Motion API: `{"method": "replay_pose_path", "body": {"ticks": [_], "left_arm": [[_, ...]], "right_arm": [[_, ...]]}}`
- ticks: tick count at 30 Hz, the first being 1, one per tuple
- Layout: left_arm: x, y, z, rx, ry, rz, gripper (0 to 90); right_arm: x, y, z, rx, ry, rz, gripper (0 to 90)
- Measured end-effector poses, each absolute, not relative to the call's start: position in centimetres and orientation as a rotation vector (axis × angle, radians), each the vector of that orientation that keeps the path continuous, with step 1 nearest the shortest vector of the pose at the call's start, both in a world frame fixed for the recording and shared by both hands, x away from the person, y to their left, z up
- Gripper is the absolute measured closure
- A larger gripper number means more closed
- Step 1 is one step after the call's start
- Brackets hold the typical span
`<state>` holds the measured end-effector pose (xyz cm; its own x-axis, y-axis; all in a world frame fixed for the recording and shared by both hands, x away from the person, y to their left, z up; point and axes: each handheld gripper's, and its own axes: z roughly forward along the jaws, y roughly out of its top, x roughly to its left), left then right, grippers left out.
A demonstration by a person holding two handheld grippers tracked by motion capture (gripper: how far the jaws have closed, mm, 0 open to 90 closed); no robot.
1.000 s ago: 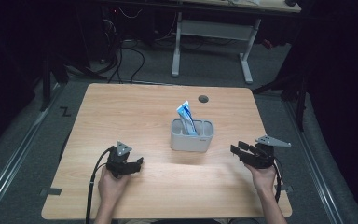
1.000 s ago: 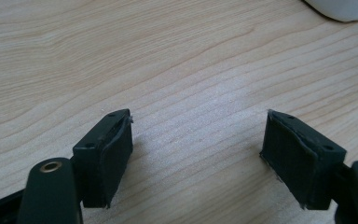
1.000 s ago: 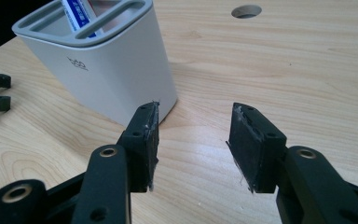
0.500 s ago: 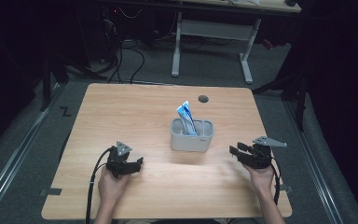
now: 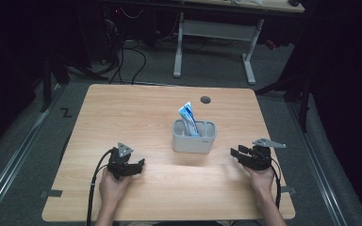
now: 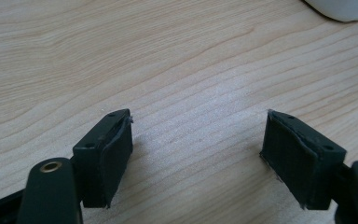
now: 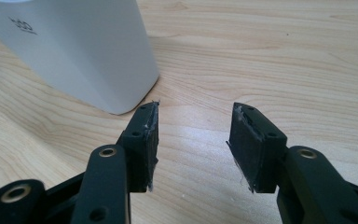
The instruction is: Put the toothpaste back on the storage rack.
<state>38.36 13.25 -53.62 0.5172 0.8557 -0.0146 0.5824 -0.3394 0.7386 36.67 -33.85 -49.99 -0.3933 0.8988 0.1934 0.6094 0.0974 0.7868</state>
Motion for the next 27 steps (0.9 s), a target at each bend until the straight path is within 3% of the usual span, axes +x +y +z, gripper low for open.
{"method": "replay_pose_path", "body": {"ticks": [27], "left_arm": [[38.4,13.2,-53.6,2.055,1.168,0.498,24.7]], "right_arm": [[38.0,-32.9,-52.5,1.495,2.056,1.033,48.7]]}}
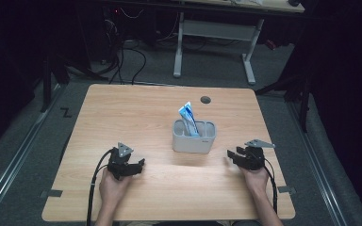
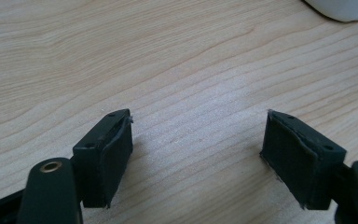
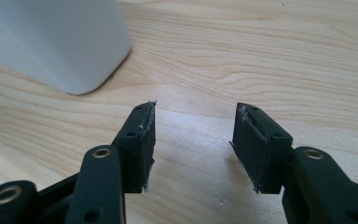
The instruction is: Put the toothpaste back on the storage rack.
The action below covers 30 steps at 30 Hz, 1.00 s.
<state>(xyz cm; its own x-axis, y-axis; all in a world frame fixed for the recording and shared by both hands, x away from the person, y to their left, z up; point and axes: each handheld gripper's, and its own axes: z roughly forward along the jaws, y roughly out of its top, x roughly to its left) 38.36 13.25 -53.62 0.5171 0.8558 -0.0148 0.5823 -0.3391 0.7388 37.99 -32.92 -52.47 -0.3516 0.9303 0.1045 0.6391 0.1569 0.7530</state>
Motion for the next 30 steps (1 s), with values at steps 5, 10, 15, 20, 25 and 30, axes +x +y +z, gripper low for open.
{"method": "replay_pose_path", "body": {"ticks": [5,10,15,20,25,30], "left_arm": [[38.36,13.25,-53.62,2.055,1.168,0.498,24.7],[38.36,13.25,-53.62,2.055,1.168,0.498,24.7],[38.36,13.24,-53.62,2.055,1.168,0.497,24.7],[38.36,13.24,-53.62,2.055,1.168,0.498,24.7],[38.36,13.24,-53.62,2.055,1.168,0.498,24.7],[38.35,13.25,-53.62,2.055,1.168,0.497,24.6]], "right_arm": [[38.24,-32.82,-52.88,1.499,2.050,1.001,48.2],[38.33,-32.73,-52.95,1.487,2.039,0.982,48.1],[38.34,-32.69,-52.95,1.480,2.034,0.961,47.4],[38.38,-32.30,-53.01,1.463,2.054,0.905,45.0],[38.35,-32.08,-53.04,1.440,2.060,0.879,42.7],[38.37,-32.10,-53.05,1.447,2.055,0.873,40.6]]}}
